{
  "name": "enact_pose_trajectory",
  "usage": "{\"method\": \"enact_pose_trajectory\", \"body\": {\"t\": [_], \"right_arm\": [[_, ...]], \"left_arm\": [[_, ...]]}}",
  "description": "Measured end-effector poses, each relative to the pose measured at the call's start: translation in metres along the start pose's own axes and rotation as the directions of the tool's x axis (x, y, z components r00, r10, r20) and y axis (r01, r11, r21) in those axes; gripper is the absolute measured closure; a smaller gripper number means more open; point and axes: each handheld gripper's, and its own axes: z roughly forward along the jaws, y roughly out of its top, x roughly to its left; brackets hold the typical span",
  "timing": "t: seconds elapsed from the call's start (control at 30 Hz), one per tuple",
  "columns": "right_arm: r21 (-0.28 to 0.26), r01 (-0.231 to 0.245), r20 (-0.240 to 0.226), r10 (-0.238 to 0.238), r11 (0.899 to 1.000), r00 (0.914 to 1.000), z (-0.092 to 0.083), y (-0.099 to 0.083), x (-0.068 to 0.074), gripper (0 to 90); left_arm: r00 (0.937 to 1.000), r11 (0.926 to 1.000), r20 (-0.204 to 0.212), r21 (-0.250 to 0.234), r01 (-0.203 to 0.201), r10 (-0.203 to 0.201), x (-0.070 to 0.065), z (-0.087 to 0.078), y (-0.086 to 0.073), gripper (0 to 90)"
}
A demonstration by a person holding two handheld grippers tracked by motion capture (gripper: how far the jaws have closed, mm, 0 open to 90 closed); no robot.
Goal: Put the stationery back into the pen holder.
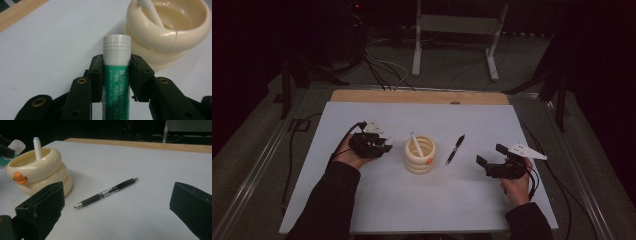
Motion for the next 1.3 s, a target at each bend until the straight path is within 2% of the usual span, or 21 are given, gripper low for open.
{"method": "enact_pose_trajectory", "body": {"t": [0.3, 0.37, 0.5, 0.87, 1.3], "right_arm": [[0.000, -0.002, 0.000, 0.002, 1.000, 1.0000, 0.000, 0.000, 0.000, 0.0], [0.000, -0.003, 0.000, 0.003, 1.000, 1.0000, 0.000, 0.000, 0.000, 0.0], [-0.001, -0.003, -0.001, 0.003, 1.000, 1.0000, 0.000, 0.000, 0.000, 0.0], [0.001, -0.002, -0.002, 0.002, 1.000, 1.0000, 0.000, 0.000, 0.000, 0.0], [0.002, -0.003, -0.003, 0.003, 1.000, 1.0000, 0.000, 0.000, -0.001, 0.0]], "left_arm": [[0.9996, 0.9978, -0.007, -0.061, 0.026, -0.026, 0.000, -0.003, 0.006, 66.3], [0.9993, 0.9955, 0.009, -0.088, 0.036, -0.036, 0.001, -0.006, 0.009, 66.3], [0.9991, 0.9934, 0.019, -0.108, 0.039, -0.037, 0.002, -0.008, 0.011, 66.3], [0.9956, 0.9830, 0.078, -0.171, 0.066, -0.053, 0.004, -0.011, 0.021, 66.3], [0.9920, 0.9762, 0.115, -0.203, 0.075, -0.053, 0.002, -0.010, 0.032, 66.3]]}}
